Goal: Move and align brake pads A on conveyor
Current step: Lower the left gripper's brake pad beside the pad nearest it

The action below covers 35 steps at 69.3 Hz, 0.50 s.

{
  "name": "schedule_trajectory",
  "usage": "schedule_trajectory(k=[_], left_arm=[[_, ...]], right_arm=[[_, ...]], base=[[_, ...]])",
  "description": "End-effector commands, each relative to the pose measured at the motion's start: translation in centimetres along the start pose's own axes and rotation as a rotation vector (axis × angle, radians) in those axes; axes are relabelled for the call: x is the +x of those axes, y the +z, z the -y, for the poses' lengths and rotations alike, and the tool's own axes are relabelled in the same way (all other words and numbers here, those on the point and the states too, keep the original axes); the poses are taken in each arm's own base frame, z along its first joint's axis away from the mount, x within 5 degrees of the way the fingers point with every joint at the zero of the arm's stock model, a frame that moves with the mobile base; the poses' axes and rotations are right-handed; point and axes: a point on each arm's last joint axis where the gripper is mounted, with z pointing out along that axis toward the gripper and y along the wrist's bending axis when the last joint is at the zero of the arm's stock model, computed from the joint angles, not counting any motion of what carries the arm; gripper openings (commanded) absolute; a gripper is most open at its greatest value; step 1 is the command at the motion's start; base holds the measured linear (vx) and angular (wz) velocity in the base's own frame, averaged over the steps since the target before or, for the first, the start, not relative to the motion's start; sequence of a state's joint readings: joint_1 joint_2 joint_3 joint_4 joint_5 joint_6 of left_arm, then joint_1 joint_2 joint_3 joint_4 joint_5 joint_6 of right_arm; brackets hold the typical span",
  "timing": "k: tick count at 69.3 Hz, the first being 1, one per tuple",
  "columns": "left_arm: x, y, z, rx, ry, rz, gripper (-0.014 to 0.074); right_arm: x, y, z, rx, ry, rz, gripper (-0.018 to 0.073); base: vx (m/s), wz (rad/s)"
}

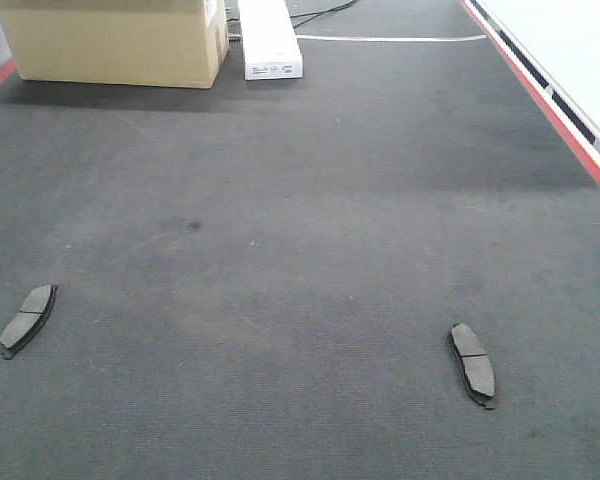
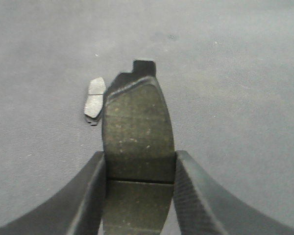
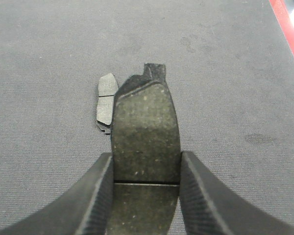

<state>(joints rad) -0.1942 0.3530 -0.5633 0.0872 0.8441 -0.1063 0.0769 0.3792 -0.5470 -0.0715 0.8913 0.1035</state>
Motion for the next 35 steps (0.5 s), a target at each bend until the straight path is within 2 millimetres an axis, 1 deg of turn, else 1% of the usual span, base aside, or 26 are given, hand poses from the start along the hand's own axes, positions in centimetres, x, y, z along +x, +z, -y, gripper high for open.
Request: schedule_trajectory(k=[1,9,10,11,14,15,19,20,21,22,24,25,26,29,30,34,35], left_arm=[[-3.8,1.6,0.5,0.032,-0.040,0.059,-0.0006],[-6.4,5.0,0.9,0.029,-0.037,-0.049,-0.0006],[-6.7,5.8,1.0,0.027,-0.035,-0.077,-0.0006],[-7.0,5.9,1.0,0.027,-0.035,-0.078,-0.0006],[-8.0,7.3,1.1,0.024,-0.034,-0.116,-0.0006],[-8.2,8.2,1.2,0.022,-0.032,-0.144,-0.0006],[-9.3,10.1,1.4,0.020,-0.030,-0.184,-0.0006],[-9.5,11.1,1.4,0.018,-0.029,-0.211,-0.0006],[-9.9,11.6,1.5,0.017,-0.029,-0.219,-0.0006],[-10.0,11.9,1.5,0.017,-0.028,-0.226,-0.0006],[-10.5,13.1,1.6,0.014,-0.027,-0.256,-0.0006],[-10.5,14.2,1.7,0.012,-0.026,-0.283,-0.0006],[-10.9,14.7,1.7,0.012,-0.026,-0.290,-0.0006],[-11.3,16.6,1.9,0.008,-0.024,-0.335,-0.0006],[-11.2,17.3,1.9,0.006,-0.023,-0.358,-0.0006],[-11.8,19.8,2.1,0.002,-0.020,-0.412,-0.0006],[-11.6,20.4,2.1,0.000,-0.018,-0.435,-0.0006]], right_arm=[[-1.5,-0.5,0.0,0.005,-0.006,0.104,-0.0004],[-1.5,-0.5,0.0,0.005,-0.006,0.104,-0.0004],[-1.5,-0.5,0.0,0.005,-0.006,0.104,-0.0004],[-1.5,-0.5,0.0,0.005,-0.006,0.104,-0.0004],[-1.5,-0.5,0.0,0.005,-0.006,0.104,-0.0004],[-1.5,-0.5,0.0,0.005,-0.006,0.104,-0.0004],[-1.5,-0.5,0.0,0.005,-0.006,0.104,-0.0004],[-1.5,-0.5,0.0,0.005,-0.006,0.104,-0.0004],[-1.5,-0.5,0.0,0.005,-0.006,0.104,-0.0004],[-1.5,-0.5,0.0,0.005,-0.006,0.104,-0.0004],[-1.5,-0.5,0.0,0.005,-0.006,0.104,-0.0004],[-1.5,-0.5,0.0,0.005,-0.006,0.104,-0.0004],[-1.5,-0.5,0.0,0.005,-0.006,0.104,-0.0004],[-1.5,-0.5,0.0,0.005,-0.006,0.104,-0.0004],[-1.5,-0.5,0.0,0.005,-0.006,0.104,-0.0004],[-1.5,-0.5,0.0,0.005,-0.006,0.104,-0.0004],[-1.5,-0.5,0.0,0.005,-0.006,0.104,-0.0004]], base=[[0.00,0.00],[0.00,0.00],[0.00,0.00],[0.00,0.00],[0.00,0.00],[0.00,0.00],[0.00,0.00],[0.00,0.00],[0.00,0.00],[0.00,0.00],[0.00,0.00],[0.00,0.00],[0.00,0.00],[0.00,0.00],[0.00,0.00],[0.00,0.00],[0.00,0.00]])
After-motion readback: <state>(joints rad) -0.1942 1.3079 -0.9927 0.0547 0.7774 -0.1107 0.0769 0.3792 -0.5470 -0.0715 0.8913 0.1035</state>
